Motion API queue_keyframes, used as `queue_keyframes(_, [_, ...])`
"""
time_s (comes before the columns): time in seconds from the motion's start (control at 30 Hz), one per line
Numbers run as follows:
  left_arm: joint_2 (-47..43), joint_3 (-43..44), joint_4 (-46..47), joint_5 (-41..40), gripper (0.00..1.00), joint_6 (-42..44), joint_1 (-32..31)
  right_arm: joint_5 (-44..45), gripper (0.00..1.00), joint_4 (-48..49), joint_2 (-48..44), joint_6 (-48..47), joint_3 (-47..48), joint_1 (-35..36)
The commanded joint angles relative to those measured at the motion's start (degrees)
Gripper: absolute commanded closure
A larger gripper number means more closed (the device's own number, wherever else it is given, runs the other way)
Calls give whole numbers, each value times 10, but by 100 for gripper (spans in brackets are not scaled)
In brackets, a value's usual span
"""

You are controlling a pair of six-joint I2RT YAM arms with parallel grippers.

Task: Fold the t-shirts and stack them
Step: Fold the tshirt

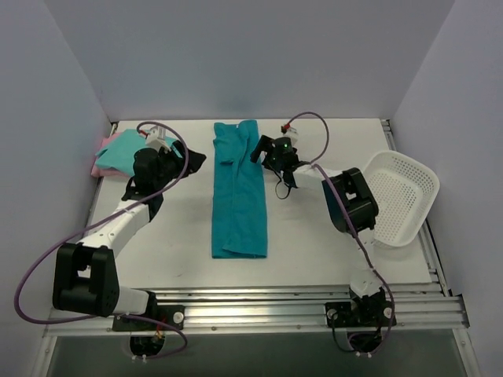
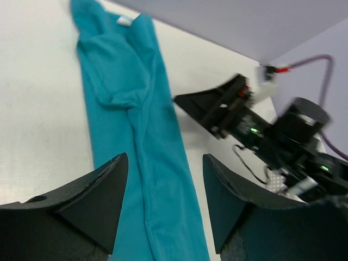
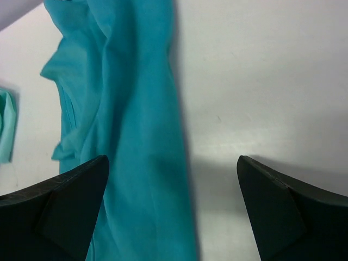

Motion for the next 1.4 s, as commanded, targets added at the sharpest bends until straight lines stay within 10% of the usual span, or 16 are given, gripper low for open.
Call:
queue_keyframes(0.0, [-22, -14, -74, -82, 34, -47, -9, 53, 1, -15, -146, 1, -100, 8])
queue_keyframes(0.37, [-38, -167, -161, -180, 38, -106, -119, 191, 5, -18, -364, 139, -440, 186])
queue_keyframes(0.9, [-233, -297, -266, -236, 39, -179, -257, 311, 4, -150, -497, 285, -566, 397])
queue_keyframes(1.37, [-132, -306, -165, -219, 39, -187, -265, 351, 13, -162, -522, 315, -589, 435])
